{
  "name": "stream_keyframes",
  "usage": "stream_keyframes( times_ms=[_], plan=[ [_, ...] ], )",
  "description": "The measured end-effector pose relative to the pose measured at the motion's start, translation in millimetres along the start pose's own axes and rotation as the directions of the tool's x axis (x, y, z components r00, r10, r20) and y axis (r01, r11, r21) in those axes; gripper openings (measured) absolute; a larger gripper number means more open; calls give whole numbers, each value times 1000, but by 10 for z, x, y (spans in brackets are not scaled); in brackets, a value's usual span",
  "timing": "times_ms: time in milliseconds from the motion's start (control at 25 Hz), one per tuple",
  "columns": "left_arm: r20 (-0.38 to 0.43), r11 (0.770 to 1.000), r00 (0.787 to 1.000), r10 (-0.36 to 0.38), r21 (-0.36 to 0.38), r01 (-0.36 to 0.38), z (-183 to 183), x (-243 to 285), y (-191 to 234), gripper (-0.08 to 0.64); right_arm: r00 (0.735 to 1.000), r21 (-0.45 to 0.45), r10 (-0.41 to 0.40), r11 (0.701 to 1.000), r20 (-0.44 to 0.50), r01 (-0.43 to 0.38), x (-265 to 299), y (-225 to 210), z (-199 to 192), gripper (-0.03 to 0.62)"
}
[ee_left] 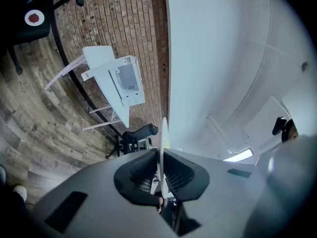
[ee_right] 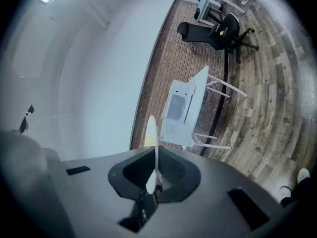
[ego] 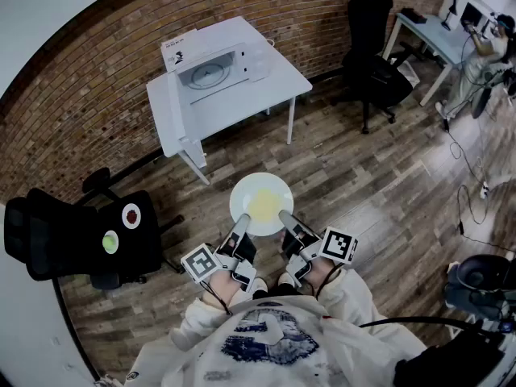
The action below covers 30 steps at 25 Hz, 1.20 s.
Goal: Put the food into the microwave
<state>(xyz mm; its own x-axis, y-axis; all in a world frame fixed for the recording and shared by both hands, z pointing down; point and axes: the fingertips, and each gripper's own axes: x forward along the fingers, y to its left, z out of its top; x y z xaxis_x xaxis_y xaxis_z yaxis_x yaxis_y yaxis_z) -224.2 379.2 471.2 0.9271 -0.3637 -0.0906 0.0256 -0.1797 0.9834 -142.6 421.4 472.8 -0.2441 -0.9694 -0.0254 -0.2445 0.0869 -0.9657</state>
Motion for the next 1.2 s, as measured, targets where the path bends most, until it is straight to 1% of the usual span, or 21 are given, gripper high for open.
stream_keyframes(
  times_ms=[280,440,600,760,920,1120,1200],
  plan=[
    [-10,1000,1000,6,-4,-6,40,-87,8,35,1000,-3,-6,1000,0,6,28,19,-96,21],
    [-13,1000,1000,4,-3,-4,68,-85,18,35,1000,-16,-23,1000,2,23,36,-9,-93,21],
    [-15,1000,1000,5,-11,-5,60,-69,21,35,1000,-7,-10,1000,9,10,42,9,-76,21],
    [-15,999,1000,23,-30,-24,1,-24,74,35,999,2,-45,999,5,45,-20,-100,-35,21],
    [-11,999,999,37,-39,-37,-107,57,113,35,998,14,-59,998,-6,60,-103,-197,50,21],
    [-11,997,998,68,-27,-68,-266,210,183,35,992,3,-122,993,-25,122,-288,-397,211,21],
    [-10,997,997,74,-15,-74,-319,264,203,35,992,23,-123,992,-25,124,-330,-426,267,21]
  ],
)
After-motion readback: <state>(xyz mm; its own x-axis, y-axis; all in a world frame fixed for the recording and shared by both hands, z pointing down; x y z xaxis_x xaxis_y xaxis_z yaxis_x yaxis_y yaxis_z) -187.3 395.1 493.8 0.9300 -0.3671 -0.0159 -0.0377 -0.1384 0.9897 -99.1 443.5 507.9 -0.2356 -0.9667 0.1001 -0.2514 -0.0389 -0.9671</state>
